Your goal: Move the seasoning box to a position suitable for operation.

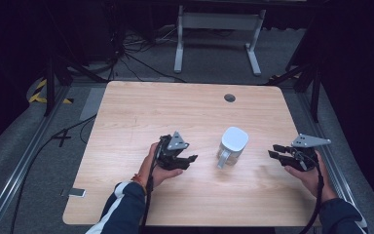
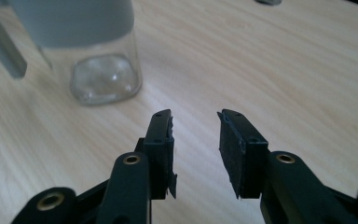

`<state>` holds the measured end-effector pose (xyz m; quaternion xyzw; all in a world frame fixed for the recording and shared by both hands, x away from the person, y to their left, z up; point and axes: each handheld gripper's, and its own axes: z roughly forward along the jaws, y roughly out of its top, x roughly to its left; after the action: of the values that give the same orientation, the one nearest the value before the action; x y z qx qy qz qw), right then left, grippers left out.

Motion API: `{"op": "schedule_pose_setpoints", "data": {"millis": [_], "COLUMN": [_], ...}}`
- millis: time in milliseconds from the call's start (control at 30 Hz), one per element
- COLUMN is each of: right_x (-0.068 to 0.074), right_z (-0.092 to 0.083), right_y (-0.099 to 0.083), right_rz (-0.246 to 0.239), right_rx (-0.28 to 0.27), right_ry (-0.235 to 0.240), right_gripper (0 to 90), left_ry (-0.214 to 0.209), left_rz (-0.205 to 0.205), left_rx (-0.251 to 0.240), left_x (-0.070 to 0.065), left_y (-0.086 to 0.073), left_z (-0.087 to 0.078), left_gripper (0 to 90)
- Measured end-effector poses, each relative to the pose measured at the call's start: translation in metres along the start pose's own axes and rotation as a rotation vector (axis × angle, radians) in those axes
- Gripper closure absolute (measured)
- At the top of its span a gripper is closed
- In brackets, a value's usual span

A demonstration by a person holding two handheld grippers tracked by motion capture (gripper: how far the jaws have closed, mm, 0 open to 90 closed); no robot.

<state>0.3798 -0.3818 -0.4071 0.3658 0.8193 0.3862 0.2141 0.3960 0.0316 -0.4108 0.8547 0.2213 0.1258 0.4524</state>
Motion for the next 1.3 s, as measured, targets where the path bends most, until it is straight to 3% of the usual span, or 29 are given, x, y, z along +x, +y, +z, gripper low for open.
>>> {"op": "schedule_pose_setpoints", "data": {"millis": [200,267,433,600,800,1300], "right_x": [0.0,0.001,0.003,0.005,0.005,0.004], "right_z": [0.013,0.016,0.023,0.026,0.027,0.03], "right_y": [0.019,0.021,0.021,0.02,0.019,0.017], "right_rz": [-0.016,-0.028,-0.035,-0.028,-0.019,-0.017], "right_rx": [-0.012,-0.001,0.005,0.023,0.032,0.055], "right_ry": [0.004,0.01,0.015,0.017,0.018,0.013], "right_gripper": [63.1,63.1,60.9,58.3,56.5,52.1], "left_ry": [-0.023,-0.051,-0.065,-0.084,-0.117,-0.103], "left_rz": [0.066,0.07,0.119,0.123,0.15,0.134], "left_rx": [-0.032,-0.057,-0.067,-0.109,-0.089,-0.088], "left_x": [-0.01,-0.013,-0.023,-0.028,-0.036,-0.037], "left_y": [0.037,0.045,0.059,0.071,0.077,0.072], "left_z": [0.021,0.027,0.036,0.038,0.049,0.051], "left_gripper": [74.3,79.9,87.6,88.0,88.3,89.4]}}
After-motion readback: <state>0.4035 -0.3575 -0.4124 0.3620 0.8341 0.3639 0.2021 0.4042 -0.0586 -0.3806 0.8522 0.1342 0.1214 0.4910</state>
